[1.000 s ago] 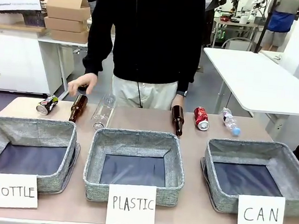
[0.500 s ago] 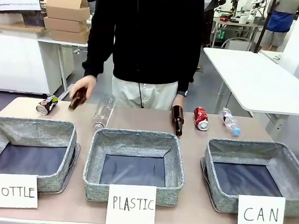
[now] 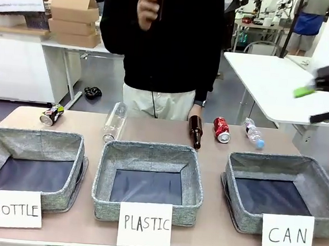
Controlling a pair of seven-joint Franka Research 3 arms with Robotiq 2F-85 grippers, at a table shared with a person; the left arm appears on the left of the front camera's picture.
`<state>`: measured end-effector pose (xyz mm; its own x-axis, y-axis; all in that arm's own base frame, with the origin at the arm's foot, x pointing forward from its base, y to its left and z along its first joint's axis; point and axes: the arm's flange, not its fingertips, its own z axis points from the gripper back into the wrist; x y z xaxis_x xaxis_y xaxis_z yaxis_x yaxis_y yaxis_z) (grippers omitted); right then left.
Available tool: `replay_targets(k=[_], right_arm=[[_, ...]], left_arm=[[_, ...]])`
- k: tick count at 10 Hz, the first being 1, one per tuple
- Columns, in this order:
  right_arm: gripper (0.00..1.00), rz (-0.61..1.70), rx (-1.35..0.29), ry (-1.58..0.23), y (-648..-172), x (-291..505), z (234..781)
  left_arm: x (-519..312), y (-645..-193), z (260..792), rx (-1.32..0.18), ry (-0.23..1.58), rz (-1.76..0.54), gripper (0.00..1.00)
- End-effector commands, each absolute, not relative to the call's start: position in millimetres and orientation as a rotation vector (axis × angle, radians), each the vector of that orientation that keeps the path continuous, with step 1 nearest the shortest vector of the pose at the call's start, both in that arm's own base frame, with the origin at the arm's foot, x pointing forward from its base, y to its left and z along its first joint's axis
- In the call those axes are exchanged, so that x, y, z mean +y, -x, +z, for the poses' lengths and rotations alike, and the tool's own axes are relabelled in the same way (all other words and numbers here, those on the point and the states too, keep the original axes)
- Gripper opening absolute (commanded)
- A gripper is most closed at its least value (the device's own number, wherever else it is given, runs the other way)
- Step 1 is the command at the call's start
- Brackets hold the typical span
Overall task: Sort the can waste into the basket.
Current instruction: Pick up the can waste from the table and place it in the right Fabric basket.
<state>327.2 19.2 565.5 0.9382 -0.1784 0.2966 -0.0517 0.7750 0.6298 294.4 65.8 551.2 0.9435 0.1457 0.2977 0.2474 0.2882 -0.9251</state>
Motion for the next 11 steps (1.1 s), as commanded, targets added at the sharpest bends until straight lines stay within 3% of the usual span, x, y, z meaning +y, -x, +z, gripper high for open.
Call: replay_targets(k=[1,3,4,5,8,9,11], right_arm=[[1.0,-0.049,-0.275,-0.243,-410.9,51.1,545.7],[1.0,-0.099,-0.28,-0.233,-427.7,66.2,518.3],[1.0,-0.083,-0.161,-0.312,-397.0,52.1,524.2],[1.0,-0.012,-0.318,-0.287,-420.8,86.9,512.9],[1.0,-0.02,-0.269,-0.271,-423.5,73.8,506.6],[1.0,-0.002,-0.351,-0.157,-470.2,91.6,505.3],[1.0,0.068,-0.304,-0.014,-550.9,115.9,500.5]], left_arm=[[65.8,-295.1,554.2,-0.374,1.302,-0.093,1.0],[65.8,-295.1,554.2,-0.374,1.302,-0.093,1.0],[65.8,-295.1,554.2,-0.374,1.302,-0.093,1.0],[65.8,-295.1,554.2,-0.374,1.302,-0.093,1.0],[65.8,-295.1,554.2,-0.374,1.302,-0.093,1.0],[65.8,-295.1,554.2,-0.374,1.302,-0.093,1.0],[65.8,-295.1,554.2,-0.374,1.302,-0.093,1.0]])
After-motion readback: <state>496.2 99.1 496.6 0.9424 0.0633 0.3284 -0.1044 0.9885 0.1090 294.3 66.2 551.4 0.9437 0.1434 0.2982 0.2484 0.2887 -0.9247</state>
